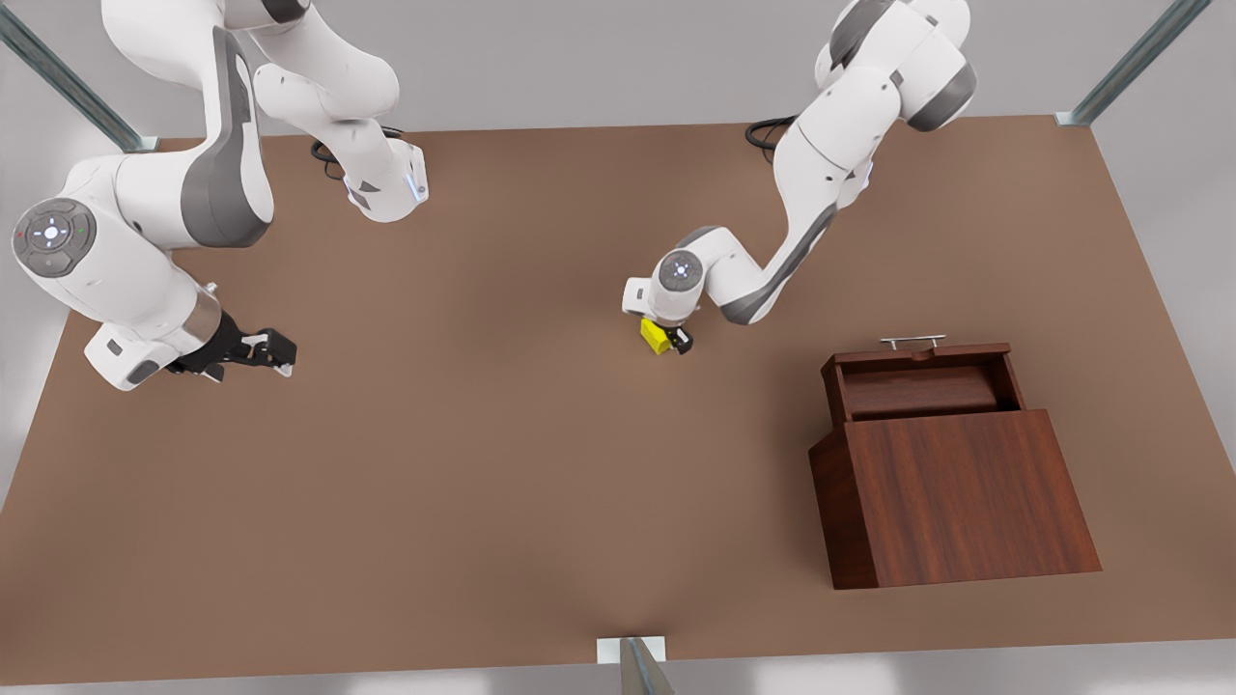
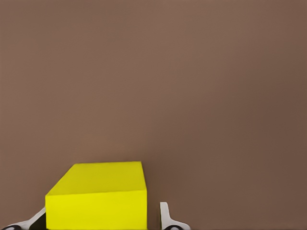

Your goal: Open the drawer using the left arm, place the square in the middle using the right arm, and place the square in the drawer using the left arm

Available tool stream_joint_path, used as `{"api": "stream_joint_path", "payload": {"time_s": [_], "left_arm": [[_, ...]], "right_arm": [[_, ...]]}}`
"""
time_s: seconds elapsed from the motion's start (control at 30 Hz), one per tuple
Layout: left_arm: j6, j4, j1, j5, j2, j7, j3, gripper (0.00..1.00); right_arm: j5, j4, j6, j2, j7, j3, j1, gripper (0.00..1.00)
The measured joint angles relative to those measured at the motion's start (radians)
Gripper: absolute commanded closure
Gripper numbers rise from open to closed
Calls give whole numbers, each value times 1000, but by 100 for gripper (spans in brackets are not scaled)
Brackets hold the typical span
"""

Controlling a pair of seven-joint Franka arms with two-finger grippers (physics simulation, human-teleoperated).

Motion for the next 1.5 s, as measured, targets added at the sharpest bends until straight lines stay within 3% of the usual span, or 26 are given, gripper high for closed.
{"api": "stream_joint_path", "payload": {"time_s": [0.07,0.1,0.13,0.2,0.27,0.37,0.4,0.47,0.57,0.63,0.73,0.83,1.03,1.13,1.2,1.37,1.5], "left_arm": [[4,2,-4,0,8,-4,4,0],[6,2,-4,1,10,-8,6,12],[6,1,-4,1,10,-11,6,31],[5,2,-7,7,10,-14,13,39],[7,2,-8,99,10,-35,14,38],[5,4,-8,532,8,-74,22,37],[5,4,-8,583,8,-58,24,36],[5,3,-7,515,2,-29,29,32],[7,3,-5,67,1,9,30,32],[5,3,-5,-52,1,-1,30,33],[-1,3,-6,-12,0,-25,32,33],[-9,4,-7,268,-12,-48,33,33],[-13,3,-4,92,-39,-22,33,33],[-246,2,-5,23,-246,-142,70,33],[-347,3,4,-36,-397,-498,138,33],[-508,3,386,-112,-569,-528,220,33],[-461,0,625,-121,-516,-329,255,32]], "right_arm": [[0,3,0,4,0,1,2,0],[0,9,-1,4,0,1,2,0],[0,10,-2,2,0,0,0,0],[0,11,0,3,0,2,4,0],[0,9,0,4,0,2,17,0],[0,6,-1,3,0,2,22,0],[-1,6,-2,2,0,2,20,0],[-3,6,-8,-4,0,2,25,0],[-3,8,-5,-1,0,2,23,0],[-3,8,-5,1,0,2,26,0],[-3,8,-2,2,0,2,23,0],[-3,8,-2,3,0,2,23,0],[-2,9,0,4,0,2,23,0],[-2,9,2,5,0,2,23,0],[-2,8,0,4,0,2,23,0],[-2,5,2,5,0,2,23,0],[-2,2,14,5,0,2,24,0]]}}
